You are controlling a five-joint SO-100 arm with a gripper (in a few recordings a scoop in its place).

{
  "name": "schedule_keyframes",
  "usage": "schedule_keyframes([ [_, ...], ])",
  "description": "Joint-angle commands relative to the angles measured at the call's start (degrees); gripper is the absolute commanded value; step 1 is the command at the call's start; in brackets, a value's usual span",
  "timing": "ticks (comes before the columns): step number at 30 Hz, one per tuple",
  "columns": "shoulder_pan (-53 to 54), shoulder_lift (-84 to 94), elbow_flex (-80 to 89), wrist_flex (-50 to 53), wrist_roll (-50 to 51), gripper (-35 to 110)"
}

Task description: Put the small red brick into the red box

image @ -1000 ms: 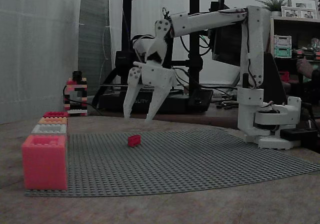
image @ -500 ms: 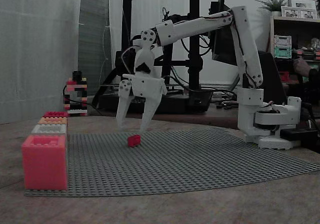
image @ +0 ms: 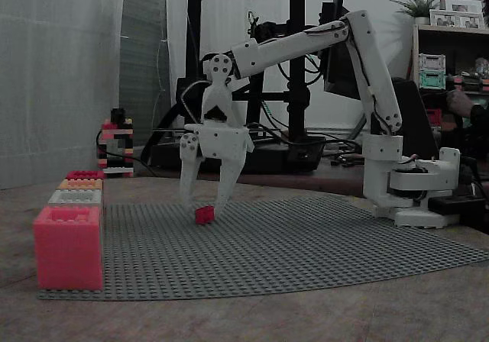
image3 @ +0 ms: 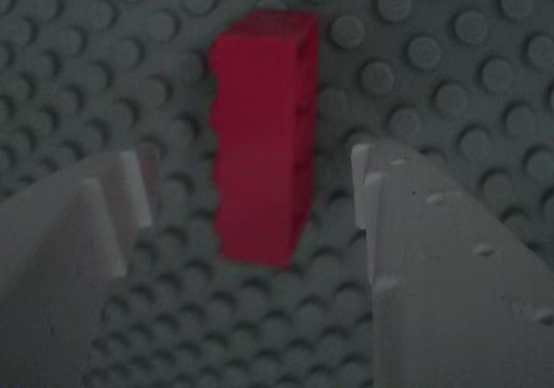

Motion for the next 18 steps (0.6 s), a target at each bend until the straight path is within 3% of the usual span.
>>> schedule_keyframes([
  [1, 1.4, 1.3, -2.8, 0.1, 0.4, 20],
  [9, 1.4, -0.6, -4.8, -0.5, -0.9, 0],
  [18, 2.4, -1.7, -14.2, -2.2, -3.6, 0],
])
